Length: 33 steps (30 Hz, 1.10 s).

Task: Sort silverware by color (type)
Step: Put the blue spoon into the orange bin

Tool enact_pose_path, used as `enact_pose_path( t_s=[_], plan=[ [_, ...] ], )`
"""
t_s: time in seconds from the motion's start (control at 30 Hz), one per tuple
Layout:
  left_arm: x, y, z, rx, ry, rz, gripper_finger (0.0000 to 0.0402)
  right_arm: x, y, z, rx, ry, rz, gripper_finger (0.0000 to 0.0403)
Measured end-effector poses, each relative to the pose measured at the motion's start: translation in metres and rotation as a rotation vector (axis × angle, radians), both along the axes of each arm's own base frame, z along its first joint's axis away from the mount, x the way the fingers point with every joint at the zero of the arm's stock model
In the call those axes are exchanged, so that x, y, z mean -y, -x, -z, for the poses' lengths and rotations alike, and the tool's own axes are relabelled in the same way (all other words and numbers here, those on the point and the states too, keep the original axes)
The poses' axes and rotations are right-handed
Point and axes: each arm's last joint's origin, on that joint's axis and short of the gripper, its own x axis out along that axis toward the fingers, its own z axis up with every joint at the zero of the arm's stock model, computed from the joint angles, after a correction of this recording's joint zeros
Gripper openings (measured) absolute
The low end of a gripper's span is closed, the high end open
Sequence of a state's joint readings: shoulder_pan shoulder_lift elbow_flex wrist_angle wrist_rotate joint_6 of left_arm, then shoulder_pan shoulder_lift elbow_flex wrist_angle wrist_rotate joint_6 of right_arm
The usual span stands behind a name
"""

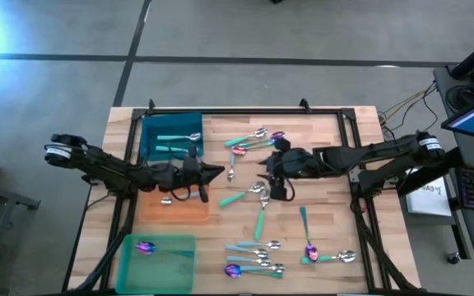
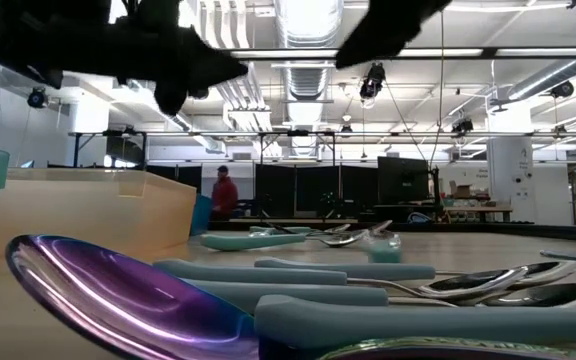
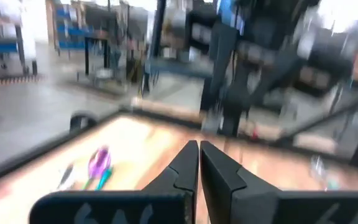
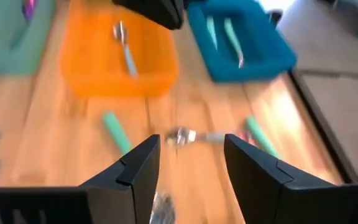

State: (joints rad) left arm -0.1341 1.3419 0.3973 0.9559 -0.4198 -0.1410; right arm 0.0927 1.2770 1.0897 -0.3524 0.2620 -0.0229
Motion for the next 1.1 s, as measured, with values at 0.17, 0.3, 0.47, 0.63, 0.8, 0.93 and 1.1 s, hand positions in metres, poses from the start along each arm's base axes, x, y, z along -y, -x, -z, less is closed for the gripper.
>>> enact_pose_path(
  t_s=[0.17,0.3,0.47,0.63,0.8,0.93,1.1],
  plan=[
    [-0.002,-0.003,0.012,-0.208,0.011,-0.013,0.0019,0.002,0.006,0.015,-0.111,0.001,0.065,0.0169],
    [-0.001,-0.015,0.007,-0.358,0.002,-0.018,0.0062,0.007,0.007,0.023,-0.154,0.062,0.138,0.0167],
    [-0.002,-0.027,-0.017,-0.503,0.051,-0.127,0.0122,0.016,0.012,0.034,-0.253,0.044,0.233,0.0167],
    [-0.004,-0.029,-0.030,-0.528,0.129,-0.213,0.0149,0.020,0.028,0.044,-0.400,-0.039,0.368,0.0166],
    [-0.001,-0.028,-0.026,-0.541,0.170,-0.155,0.0146,0.017,0.044,0.053,-0.531,-0.205,0.479,0.0166],
    [-0.002,-0.027,-0.024,-0.536,0.182,-0.175,0.0139,0.010,0.049,0.064,-0.584,-0.366,0.505,0.0166],
    [-0.002,-0.027,-0.024,-0.538,0.167,-0.182,0.0134,0.009,0.042,0.072,-0.578,-0.369,0.499,0.0166]
  ],
)
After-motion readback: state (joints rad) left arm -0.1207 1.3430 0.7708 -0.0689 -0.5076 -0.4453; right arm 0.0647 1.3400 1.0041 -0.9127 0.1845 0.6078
